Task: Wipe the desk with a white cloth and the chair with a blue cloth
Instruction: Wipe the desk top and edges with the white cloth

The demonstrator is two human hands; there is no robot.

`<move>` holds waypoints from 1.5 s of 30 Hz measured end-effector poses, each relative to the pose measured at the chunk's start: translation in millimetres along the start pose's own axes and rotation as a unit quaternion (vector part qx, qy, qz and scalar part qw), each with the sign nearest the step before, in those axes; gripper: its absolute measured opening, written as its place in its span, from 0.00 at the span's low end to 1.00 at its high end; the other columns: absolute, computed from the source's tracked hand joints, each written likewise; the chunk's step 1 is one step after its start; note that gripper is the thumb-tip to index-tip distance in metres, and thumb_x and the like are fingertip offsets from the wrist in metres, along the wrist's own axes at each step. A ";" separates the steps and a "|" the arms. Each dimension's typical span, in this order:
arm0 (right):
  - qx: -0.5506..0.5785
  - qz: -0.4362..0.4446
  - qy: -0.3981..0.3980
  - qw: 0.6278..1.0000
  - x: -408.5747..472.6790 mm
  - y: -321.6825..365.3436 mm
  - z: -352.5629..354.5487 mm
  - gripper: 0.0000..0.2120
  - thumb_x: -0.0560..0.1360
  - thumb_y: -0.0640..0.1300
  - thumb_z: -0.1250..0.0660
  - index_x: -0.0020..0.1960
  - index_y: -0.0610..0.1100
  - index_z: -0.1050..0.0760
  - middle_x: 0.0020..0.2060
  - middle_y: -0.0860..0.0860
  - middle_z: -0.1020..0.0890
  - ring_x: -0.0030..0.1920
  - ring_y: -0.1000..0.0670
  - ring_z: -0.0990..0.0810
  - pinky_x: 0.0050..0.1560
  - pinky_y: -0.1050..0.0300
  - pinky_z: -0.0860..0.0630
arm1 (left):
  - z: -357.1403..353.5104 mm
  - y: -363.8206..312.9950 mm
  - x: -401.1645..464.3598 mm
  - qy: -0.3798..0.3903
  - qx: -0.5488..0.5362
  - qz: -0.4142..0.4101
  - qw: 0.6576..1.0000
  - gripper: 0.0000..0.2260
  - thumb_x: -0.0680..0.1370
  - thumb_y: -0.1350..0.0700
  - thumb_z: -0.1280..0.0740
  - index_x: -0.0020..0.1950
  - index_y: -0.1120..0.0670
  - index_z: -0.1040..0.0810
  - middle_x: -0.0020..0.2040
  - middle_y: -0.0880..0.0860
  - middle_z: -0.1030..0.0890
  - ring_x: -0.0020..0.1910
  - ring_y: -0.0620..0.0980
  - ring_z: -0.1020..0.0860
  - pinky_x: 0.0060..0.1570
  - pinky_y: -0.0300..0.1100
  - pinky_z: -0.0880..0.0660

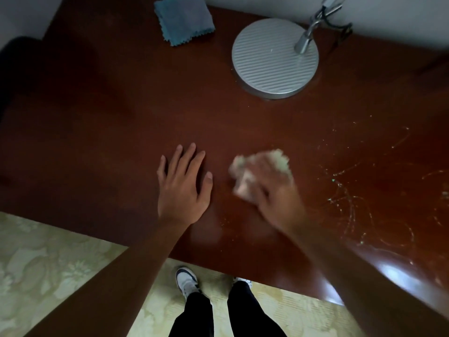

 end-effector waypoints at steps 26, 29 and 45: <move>-0.072 -0.038 0.013 0.997 48.8 14.9 -15.1 0.18 0.81 0.44 0.41 0.69 0.43 0.28 0.70 0.43 0.28 0.72 0.42 0.33 0.71 0.44 0.37 | 5.1 3.9 -1.8 -0.021 -0.071 0.011 0.997 0.21 0.81 0.50 0.46 0.69 0.55 0.25 0.73 0.52 0.28 0.76 0.52 0.37 0.76 0.57 0.48; -0.152 -0.039 0.039 0.987 90.2 3.5 -27.7 0.21 0.82 0.49 0.43 0.74 0.45 0.34 0.76 0.45 0.37 0.77 0.43 0.44 0.76 0.46 0.47 | 4.7 5.4 -1.5 -0.023 -0.088 0.014 0.996 0.21 0.81 0.50 0.47 0.69 0.54 0.26 0.72 0.52 0.28 0.77 0.52 0.38 0.76 0.57 0.49; -0.020 -0.159 -0.119 0.980 -124.6 82.7 -33.4 0.20 0.80 0.40 0.39 0.72 0.44 0.31 0.71 0.49 0.30 0.75 0.48 0.37 0.71 0.46 0.34 | 3.4 7.6 -2.0 -0.017 -0.119 -0.003 0.993 0.22 0.80 0.45 0.47 0.65 0.52 0.23 0.71 0.52 0.26 0.76 0.54 0.36 0.76 0.57 0.50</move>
Point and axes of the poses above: each hand's wrist, its own x-axis towards the middle knuckle, its own z-axis out of the back of the hand, y = z × x, the point moved 8 cm from there along x, towards the middle knuckle
